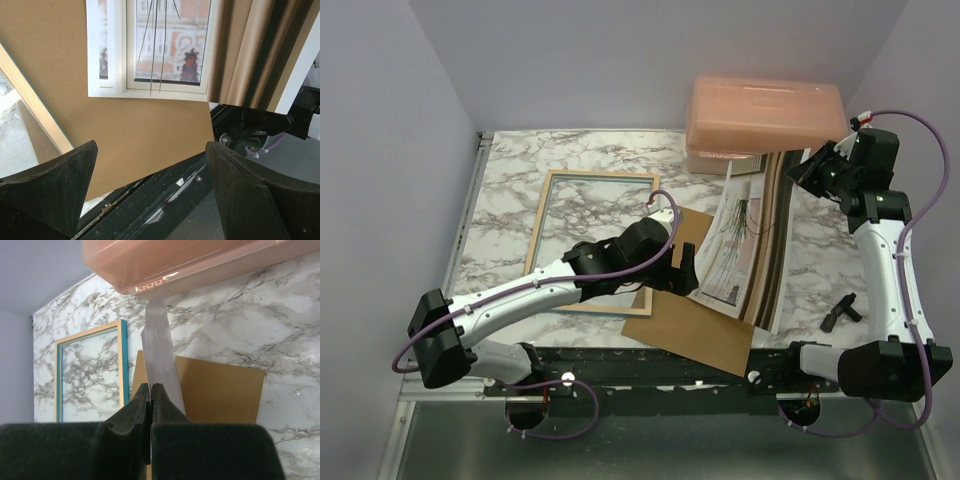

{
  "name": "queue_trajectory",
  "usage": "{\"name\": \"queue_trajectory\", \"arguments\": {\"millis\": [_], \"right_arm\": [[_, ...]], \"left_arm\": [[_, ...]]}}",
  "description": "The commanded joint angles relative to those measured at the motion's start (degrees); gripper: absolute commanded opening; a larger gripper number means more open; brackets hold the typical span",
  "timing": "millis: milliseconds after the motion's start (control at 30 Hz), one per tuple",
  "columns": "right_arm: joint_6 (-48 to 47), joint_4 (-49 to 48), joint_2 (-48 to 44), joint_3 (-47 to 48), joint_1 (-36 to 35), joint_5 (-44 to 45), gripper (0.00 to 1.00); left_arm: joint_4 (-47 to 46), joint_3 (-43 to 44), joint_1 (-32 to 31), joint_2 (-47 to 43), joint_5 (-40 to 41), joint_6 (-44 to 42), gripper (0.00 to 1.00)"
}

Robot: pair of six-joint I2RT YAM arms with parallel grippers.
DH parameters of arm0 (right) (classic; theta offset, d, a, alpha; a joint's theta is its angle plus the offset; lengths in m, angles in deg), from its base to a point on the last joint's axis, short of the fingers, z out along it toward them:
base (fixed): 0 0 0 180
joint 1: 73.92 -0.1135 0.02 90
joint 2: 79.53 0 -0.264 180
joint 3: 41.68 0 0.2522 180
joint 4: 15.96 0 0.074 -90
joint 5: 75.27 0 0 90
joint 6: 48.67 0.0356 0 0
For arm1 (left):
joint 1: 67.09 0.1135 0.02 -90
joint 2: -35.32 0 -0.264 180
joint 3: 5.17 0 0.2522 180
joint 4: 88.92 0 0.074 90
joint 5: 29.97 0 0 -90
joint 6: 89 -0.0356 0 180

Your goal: Put the photo into the frame

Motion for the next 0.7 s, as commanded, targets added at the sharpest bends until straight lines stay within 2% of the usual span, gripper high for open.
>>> {"name": "queue_trajectory", "arguments": {"millis": [0, 133, 300, 433, 667], "right_arm": [[1.06, 6.19, -0.17, 3.29, 0.01, -3.08, 0.00], [3.85, 5.52, -0.84, 3.01, 0.00, -5.71, 0.00], [6.85, 4.46, -2.21, 3.17, -0.04, -8.27, 0.00], [4.42, 8.40, -1.72, 8.38, -0.06, -4.52, 0.00], [0.37, 13.73, -0.73, 20.14, -0.02, 5.19, 0.00]], "left_arm": [[-2.65, -0.75, 0.11, -4.19, 0.96, -1.88, 0.95], [-5.32, 0.75, -0.36, -5.81, -0.80, -5.50, 0.98], [-1.04, 7.13, -1.06, -2.99, 0.61, -8.40, 0.98], [0.02, 8.35, -1.27, -2.71, 2.11, -9.12, 0.98], [1.04, 5.38, -1.30, -5.26, 5.86, -8.76, 0.98]]}}
